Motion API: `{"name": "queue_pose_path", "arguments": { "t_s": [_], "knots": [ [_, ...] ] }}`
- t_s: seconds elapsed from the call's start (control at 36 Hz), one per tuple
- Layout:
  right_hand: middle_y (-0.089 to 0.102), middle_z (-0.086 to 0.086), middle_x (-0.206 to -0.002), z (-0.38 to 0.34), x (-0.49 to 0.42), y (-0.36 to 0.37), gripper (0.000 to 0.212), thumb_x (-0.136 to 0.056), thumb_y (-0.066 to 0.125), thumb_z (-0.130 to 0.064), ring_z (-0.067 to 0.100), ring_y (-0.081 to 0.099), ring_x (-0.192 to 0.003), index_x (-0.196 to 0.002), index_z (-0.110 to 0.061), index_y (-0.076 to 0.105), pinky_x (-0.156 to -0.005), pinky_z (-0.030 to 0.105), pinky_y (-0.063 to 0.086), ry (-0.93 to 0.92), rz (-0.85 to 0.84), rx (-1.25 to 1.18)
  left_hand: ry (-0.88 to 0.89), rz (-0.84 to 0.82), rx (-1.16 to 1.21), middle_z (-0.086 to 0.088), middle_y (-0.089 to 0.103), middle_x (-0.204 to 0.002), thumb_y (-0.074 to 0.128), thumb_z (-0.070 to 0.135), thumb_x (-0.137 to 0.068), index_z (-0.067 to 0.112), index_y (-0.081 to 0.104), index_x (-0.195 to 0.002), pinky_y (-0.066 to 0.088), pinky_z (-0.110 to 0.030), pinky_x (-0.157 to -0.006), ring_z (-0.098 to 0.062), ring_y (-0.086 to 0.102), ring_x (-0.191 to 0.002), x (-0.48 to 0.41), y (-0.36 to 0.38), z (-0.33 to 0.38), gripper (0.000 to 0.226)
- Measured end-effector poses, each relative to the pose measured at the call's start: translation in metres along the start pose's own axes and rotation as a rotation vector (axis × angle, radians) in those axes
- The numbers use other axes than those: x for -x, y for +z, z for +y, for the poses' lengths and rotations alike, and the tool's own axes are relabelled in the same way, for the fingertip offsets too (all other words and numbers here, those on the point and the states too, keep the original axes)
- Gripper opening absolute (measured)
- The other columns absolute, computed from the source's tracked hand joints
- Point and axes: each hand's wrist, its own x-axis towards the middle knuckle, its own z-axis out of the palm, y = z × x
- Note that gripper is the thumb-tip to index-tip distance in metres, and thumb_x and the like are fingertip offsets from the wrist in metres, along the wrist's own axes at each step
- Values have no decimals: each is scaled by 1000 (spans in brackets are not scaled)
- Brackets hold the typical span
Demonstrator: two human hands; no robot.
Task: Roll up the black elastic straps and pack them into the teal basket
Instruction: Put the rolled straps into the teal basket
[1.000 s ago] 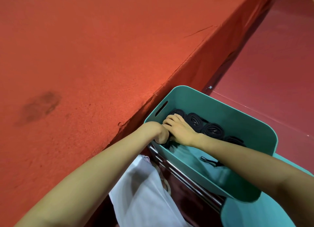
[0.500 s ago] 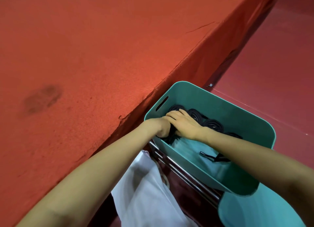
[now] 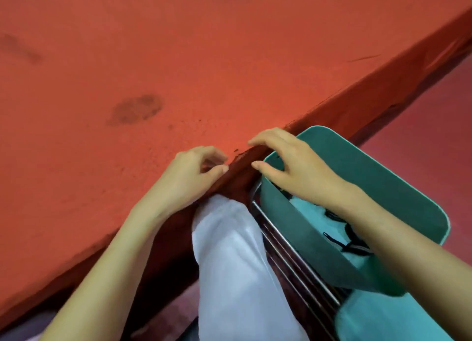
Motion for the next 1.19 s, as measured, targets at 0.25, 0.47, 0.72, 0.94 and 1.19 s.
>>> {"name": "queue_pose_path", "arguments": {
  "t_s": [0.25,0.47,0.72,0.94,1.19],
  "knots": [
    [56,11,-124,-106,-94,97,43,-85,61,-23,28,50,-118,-124,-7,57,-103,32,35,-321,-186,-24,-247,329,-124,-2,64,-114,64,23,-88,19,66,-111,45,-32,-92,-19,58,-107,90,-75,-84,24],
    [49,12,-132,-215,-155,203,49,-85,67,-23,29,42,-127,-131,-9,53,-109,40,32,-470,-371,-59,-535,624,-277,-4,59,-118,64,22,-87,17,66,-108,35,-36,-100,-26,50,-116,197,-136,-167,22],
    [44,14,-138,-314,-163,291,48,-95,55,-26,27,41,-130,-138,-9,42,-112,36,29,-385,-566,-268,-632,1020,-493,-10,61,-110,61,14,-81,10,71,-92,39,-47,-93,-35,53,-109,278,-155,-206,16],
    [37,8,-133,-358,-159,315,78,-79,67,-55,28,41,-127,-136,-16,32,-106,41,35,-125,-528,-276,-902,1234,-336,-15,52,-123,57,29,-92,11,58,-114,34,-45,-97,-36,45,-116,309,-170,-221,29],
    [59,8,-122,-366,-151,309,69,-79,65,-60,29,55,-116,-111,-13,27,-92,41,34,-23,-558,-161,-1078,1031,-26,-16,55,-120,63,31,-88,11,42,-114,35,-38,-84,-36,51,-111,312,-200,-215,39]
  ]
}}
